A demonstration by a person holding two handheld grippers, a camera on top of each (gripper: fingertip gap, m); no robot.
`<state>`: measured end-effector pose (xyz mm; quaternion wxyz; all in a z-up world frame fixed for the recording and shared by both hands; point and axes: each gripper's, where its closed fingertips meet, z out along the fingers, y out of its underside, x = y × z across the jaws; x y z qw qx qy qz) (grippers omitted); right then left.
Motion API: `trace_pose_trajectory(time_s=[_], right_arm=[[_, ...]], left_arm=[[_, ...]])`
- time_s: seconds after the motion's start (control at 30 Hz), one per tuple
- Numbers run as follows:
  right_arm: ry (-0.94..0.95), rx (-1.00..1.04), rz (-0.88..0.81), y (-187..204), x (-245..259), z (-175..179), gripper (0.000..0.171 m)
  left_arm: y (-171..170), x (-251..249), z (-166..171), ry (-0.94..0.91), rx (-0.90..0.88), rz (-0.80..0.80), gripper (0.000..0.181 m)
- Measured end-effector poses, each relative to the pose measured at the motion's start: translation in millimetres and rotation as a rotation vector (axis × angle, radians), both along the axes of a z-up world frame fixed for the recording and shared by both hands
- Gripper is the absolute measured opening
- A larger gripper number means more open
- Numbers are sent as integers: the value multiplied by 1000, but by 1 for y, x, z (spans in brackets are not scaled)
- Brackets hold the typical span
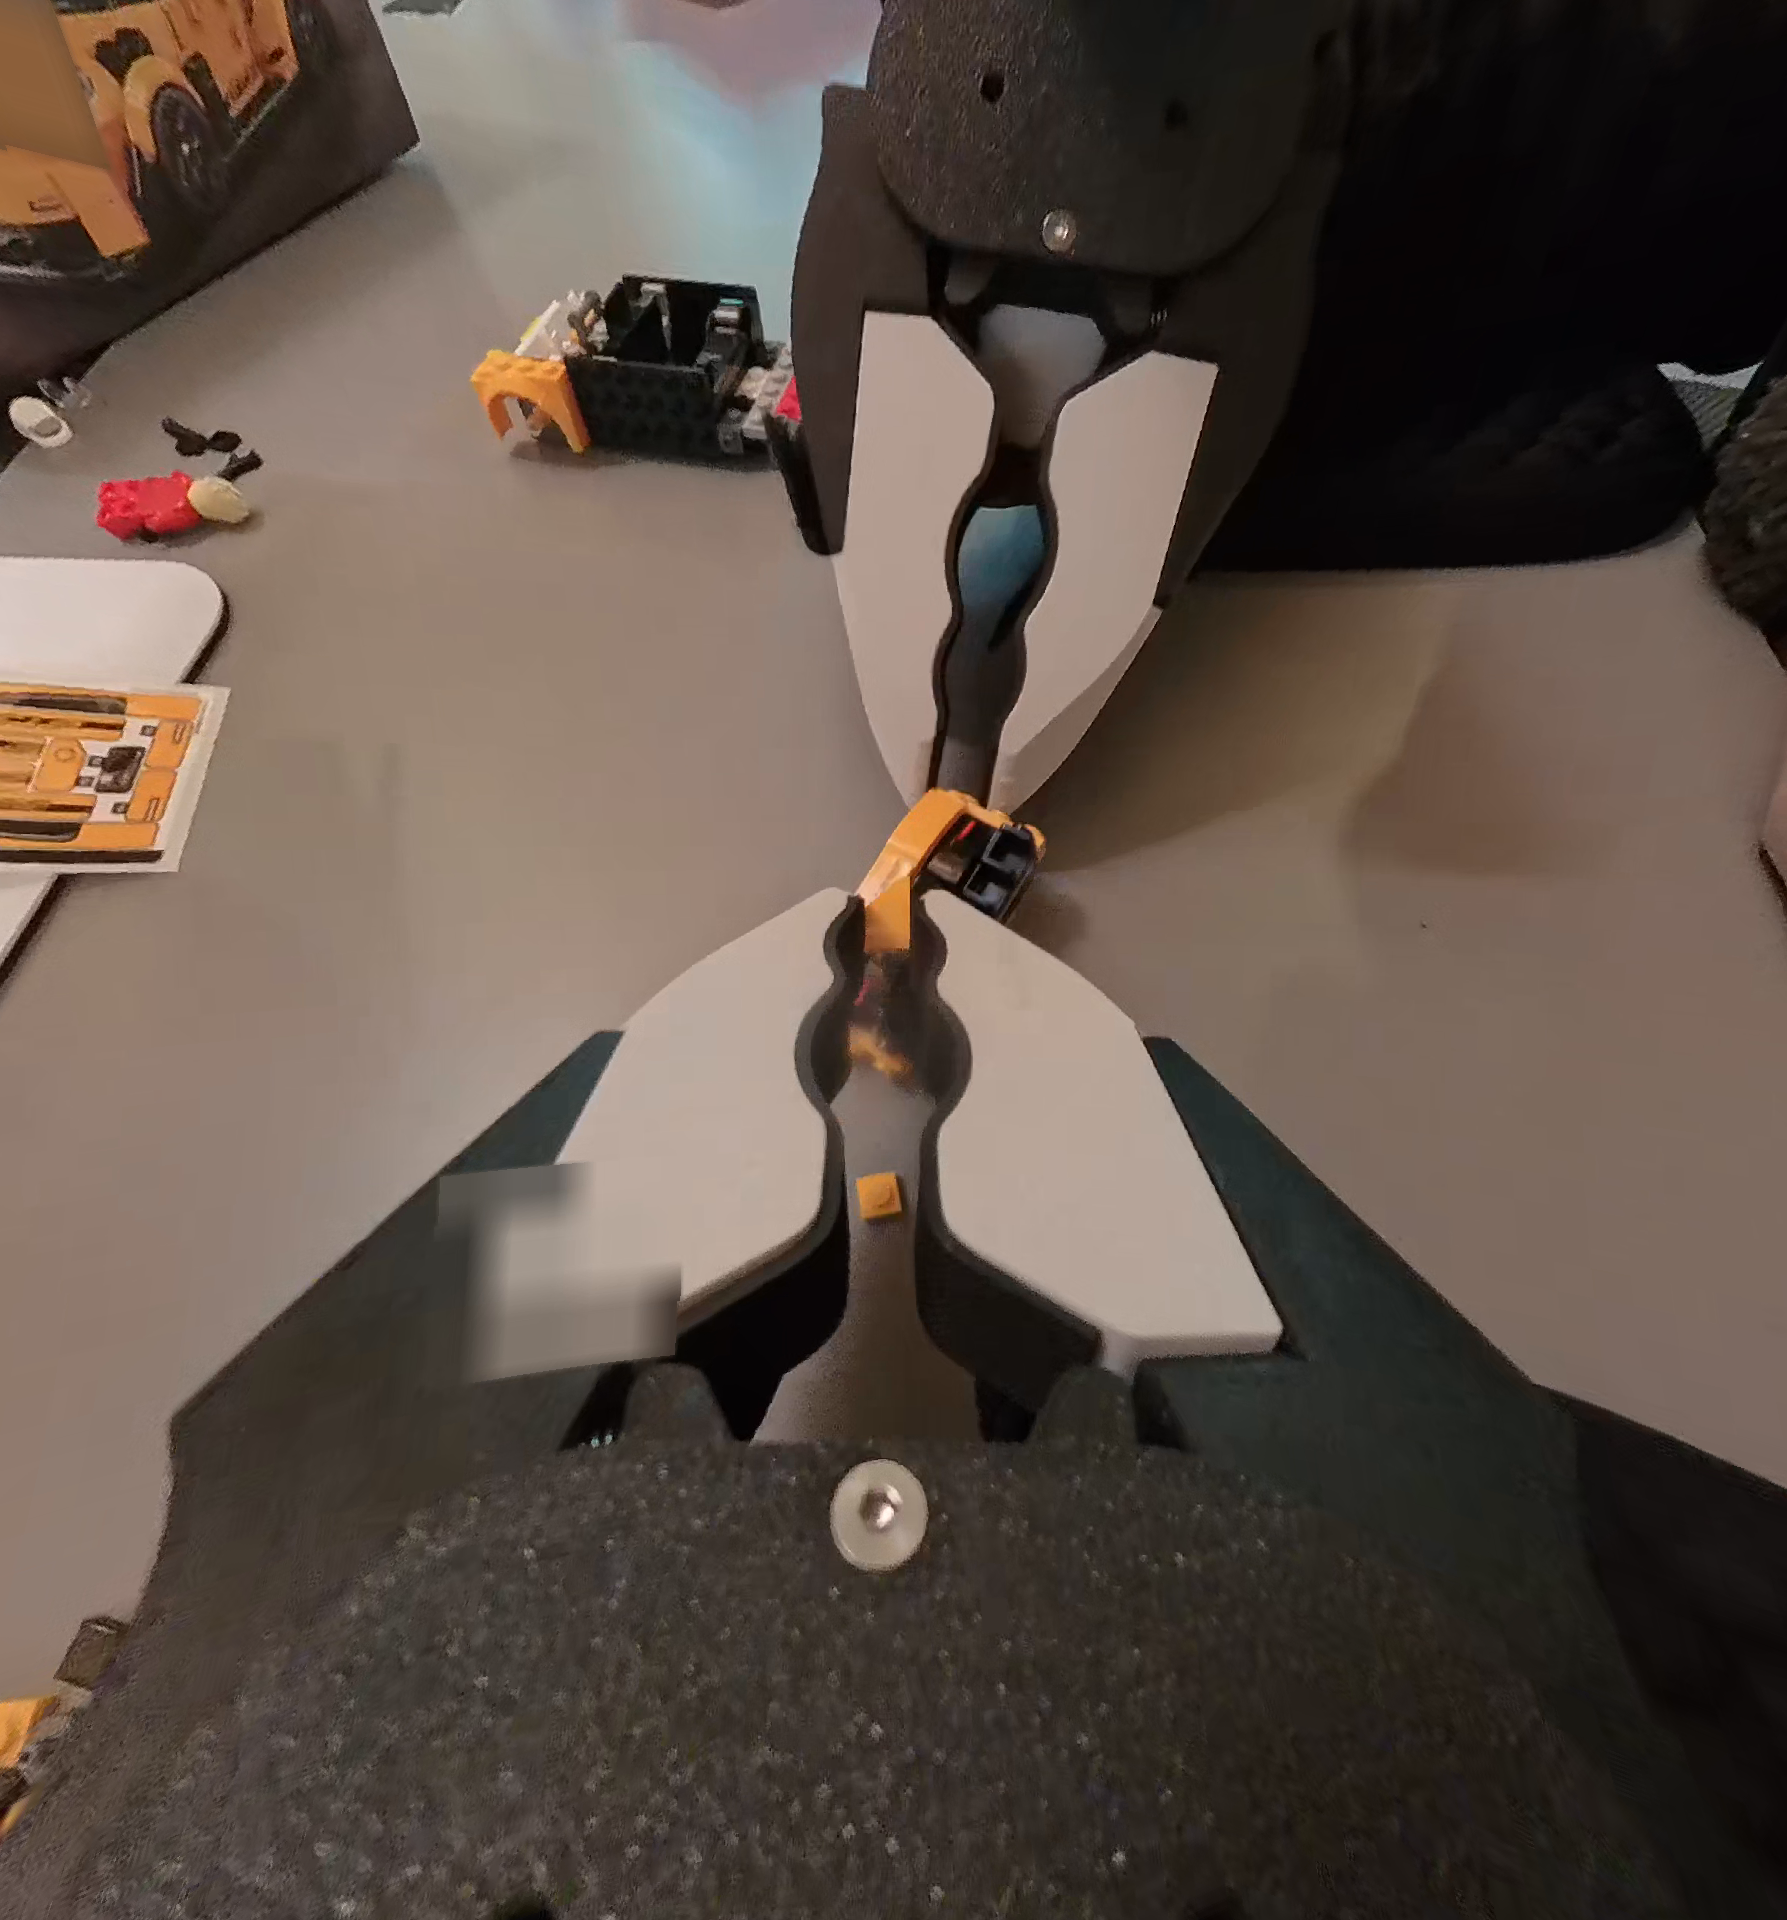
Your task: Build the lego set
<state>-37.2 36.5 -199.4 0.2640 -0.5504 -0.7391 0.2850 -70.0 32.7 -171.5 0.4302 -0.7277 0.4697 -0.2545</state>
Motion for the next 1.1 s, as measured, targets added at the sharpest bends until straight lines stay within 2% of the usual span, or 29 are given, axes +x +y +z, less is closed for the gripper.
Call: trace_pose_trajectory(time_s=[0.3, 0.37, 0.43, 0.5, 0.73, 0.93, 1.1], right_arm=[[-103, -30, 11, -14, 6, -10, 47], [-102, -41, -29, -17, 1, -9, 50], [-100, -53, -109, -14, -6, -12, 44], [-89, -42, -134, -12, -8, -12, 30], [29, 4, -80, 0, -2, 7, 27], [269, -197, -81, 13, 4, 43, 26], [206, -189, -53, 10, 9, 30, 26]], left_arm=[[-3, -1, -15, 58, -26, -17, 7], [-3, -1, -15, 55, -31, -17, 7], [-3, -1, -15, 51, -38, -20, 8], [-4, -2, -15, 55, -39, -25, 8], [-4, -11, -4, 8, -26, -22, 7], [-2, -16, 25, -205, -43, -10, 7], [-4, -12, 18, -198, -62, -22, 7]])
